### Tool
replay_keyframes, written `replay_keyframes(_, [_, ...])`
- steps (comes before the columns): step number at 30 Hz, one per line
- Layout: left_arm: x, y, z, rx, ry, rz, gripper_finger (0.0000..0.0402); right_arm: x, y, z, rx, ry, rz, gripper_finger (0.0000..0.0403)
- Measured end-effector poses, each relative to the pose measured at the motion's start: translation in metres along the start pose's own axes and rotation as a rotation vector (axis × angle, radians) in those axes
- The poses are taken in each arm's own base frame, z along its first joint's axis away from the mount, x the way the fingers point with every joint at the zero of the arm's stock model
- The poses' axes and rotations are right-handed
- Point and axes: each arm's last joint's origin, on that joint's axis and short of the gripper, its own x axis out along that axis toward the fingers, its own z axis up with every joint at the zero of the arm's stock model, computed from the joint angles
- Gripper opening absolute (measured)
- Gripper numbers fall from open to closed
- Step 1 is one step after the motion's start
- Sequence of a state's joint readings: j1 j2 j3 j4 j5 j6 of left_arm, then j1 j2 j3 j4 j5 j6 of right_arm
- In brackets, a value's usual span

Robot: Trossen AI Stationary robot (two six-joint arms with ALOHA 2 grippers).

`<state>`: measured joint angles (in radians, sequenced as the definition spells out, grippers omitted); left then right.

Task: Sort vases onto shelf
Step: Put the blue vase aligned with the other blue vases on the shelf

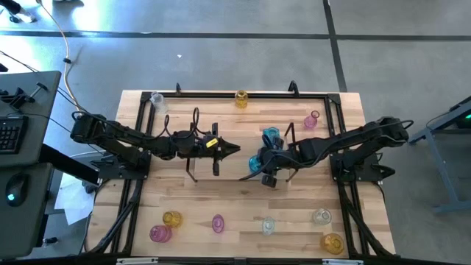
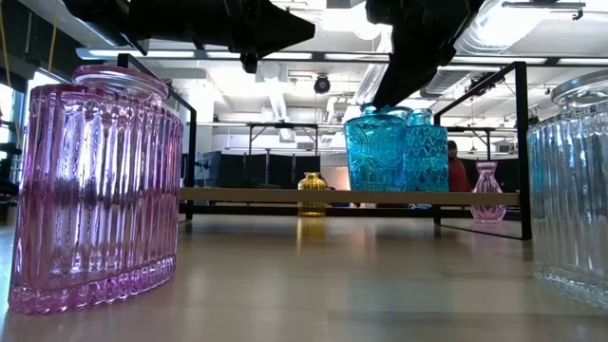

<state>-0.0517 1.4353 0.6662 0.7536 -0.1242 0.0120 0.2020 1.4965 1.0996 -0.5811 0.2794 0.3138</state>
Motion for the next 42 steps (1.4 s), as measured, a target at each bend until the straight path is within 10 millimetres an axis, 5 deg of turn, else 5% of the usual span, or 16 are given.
replay_keyframes(42, [0.0, 0.0, -0.001, -0.007, 0.008, -0.002, 0.0021, -0.039, -0.014, -0.021, 0.093, 0.154, 0.019, 0.0112])
